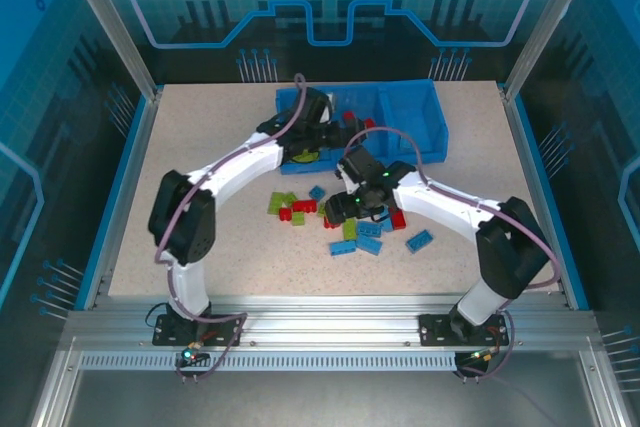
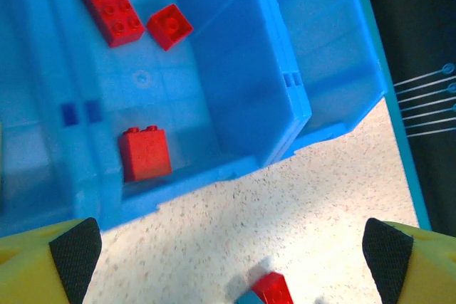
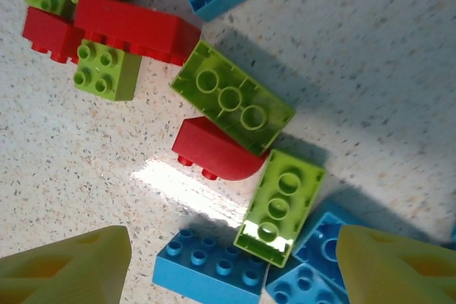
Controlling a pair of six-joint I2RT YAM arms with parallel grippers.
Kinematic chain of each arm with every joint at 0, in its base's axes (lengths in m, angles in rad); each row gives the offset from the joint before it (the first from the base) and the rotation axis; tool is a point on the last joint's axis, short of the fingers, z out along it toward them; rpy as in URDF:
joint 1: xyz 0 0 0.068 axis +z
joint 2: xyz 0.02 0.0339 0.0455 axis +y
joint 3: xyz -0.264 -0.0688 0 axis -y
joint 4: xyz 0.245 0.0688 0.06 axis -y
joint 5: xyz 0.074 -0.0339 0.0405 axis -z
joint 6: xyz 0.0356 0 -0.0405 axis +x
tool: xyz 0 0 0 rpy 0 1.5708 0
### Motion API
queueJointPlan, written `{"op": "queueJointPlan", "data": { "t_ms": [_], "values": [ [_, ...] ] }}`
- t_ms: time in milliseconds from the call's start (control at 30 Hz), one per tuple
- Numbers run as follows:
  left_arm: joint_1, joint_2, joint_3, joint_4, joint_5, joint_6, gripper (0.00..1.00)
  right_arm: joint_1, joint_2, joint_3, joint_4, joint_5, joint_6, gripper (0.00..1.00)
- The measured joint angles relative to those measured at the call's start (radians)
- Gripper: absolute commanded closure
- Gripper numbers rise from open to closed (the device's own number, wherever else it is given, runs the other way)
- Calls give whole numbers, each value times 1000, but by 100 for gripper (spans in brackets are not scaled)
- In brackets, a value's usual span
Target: Sort the legos into containers by color
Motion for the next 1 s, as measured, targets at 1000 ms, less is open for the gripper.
{"op": "queueJointPlan", "data": {
  "t_ms": [1000],
  "values": [
    [185,-573,-636,-50,-176,-43,1,125,293,222,-156,151,323,18]
  ]
}}
